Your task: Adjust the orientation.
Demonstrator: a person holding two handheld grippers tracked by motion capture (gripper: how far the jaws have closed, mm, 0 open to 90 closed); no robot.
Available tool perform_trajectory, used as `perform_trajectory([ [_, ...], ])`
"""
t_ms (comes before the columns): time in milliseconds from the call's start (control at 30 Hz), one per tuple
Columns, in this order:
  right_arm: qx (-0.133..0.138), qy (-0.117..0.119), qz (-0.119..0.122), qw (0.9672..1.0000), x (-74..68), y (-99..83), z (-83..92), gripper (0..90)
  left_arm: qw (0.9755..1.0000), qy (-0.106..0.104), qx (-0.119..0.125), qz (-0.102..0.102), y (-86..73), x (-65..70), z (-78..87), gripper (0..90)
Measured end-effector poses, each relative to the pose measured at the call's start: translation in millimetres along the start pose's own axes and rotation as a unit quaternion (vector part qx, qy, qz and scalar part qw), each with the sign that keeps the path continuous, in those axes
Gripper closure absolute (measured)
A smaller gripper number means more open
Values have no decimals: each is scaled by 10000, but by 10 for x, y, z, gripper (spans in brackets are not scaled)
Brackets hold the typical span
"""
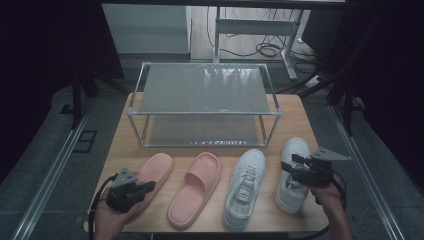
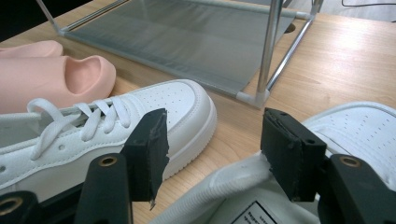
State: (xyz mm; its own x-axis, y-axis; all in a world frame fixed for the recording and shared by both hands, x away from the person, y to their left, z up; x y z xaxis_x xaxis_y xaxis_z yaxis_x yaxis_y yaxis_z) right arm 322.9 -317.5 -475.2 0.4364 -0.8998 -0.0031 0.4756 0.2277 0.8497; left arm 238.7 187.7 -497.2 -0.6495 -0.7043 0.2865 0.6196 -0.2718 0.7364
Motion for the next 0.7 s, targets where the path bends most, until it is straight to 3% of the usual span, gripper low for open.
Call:
perform_trajectory([
  [433, -30, -20, -46, 10000, -3, -34, -4, 417, 9992, 99, -199, 324, -327, -42, 41, 900],
  [700, -47, -8, -38, 10000, -12, -25, -10, 418, 9986, 215, -252, 410, -393, -74, 55, 900],
])
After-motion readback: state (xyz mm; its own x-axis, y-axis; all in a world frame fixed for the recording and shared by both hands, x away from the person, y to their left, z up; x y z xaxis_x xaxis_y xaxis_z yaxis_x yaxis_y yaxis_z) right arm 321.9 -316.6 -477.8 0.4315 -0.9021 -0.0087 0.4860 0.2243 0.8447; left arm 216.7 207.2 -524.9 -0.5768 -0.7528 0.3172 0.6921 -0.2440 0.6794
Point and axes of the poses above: each handheld gripper's, and its own axes: z roughly backward along the jaws, y roughly out of its top, x roughly to its right, the point moved 4 cm from there along -z, roughly forward along the jaws, and after that the axes turned 11 degrees about -y, right-handed, at the moved point
